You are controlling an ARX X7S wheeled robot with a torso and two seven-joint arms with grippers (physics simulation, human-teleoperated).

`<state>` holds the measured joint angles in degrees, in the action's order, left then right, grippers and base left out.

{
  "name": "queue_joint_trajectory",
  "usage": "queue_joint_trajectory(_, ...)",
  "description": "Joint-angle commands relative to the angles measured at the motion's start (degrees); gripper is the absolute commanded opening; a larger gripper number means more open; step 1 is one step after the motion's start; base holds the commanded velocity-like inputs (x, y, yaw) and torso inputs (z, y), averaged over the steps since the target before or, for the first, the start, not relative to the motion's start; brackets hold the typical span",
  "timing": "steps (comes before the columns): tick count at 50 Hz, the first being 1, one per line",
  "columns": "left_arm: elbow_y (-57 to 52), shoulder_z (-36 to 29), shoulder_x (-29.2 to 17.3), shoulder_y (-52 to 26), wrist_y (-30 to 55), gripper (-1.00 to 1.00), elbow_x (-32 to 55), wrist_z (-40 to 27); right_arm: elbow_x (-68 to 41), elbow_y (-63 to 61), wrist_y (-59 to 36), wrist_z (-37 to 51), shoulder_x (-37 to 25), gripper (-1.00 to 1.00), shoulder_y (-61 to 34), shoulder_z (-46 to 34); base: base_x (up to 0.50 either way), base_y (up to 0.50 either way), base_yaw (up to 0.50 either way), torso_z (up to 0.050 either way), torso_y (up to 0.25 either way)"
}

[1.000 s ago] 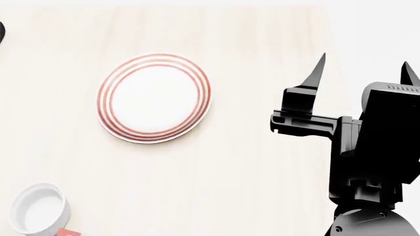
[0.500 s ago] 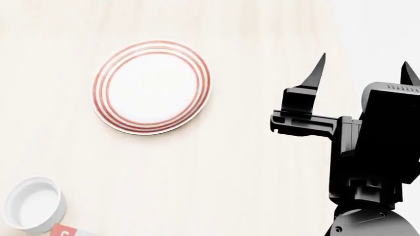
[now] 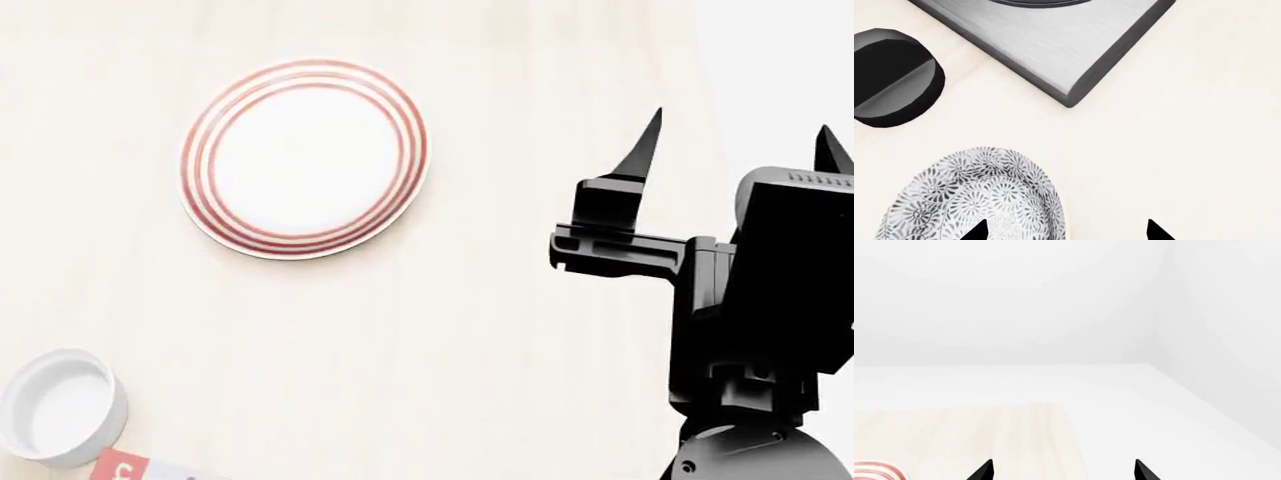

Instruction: Pick the akita bowl next to the ramekin and place it on the plate.

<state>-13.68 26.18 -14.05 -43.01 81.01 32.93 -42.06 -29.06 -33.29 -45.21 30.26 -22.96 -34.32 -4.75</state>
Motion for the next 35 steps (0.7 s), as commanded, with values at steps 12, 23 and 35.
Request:
queue_joint_trajectory(12,-0.05,-1.33,-1.09,0.70,-0.97,1.00,0.51,0.32,-0.25,0.05,0.16,0.24,-0.22,1.00,-0.03,-0.17,0.00,0.00,0.00,0.000,-0.044)
queue_joint_trajectory(23,0.12,-0.84,-1.19,0.93,-1.06,1.00,0.79,0.10,-0.63,0.12,-0.21,0.63,-0.11,1.00,-0.23,-0.08,0.00,0.00,0.00,0.000,-0.036)
queue_joint_trajectory(35,-0.04,-0.66,-1.12,0.87,-0.79,1.00,1.13,-0.46,-0.34,0.85,0.81,0.41,-0.19,1.00,0.01,-0.32,0.00,0.00,0.00,0.000,0.000)
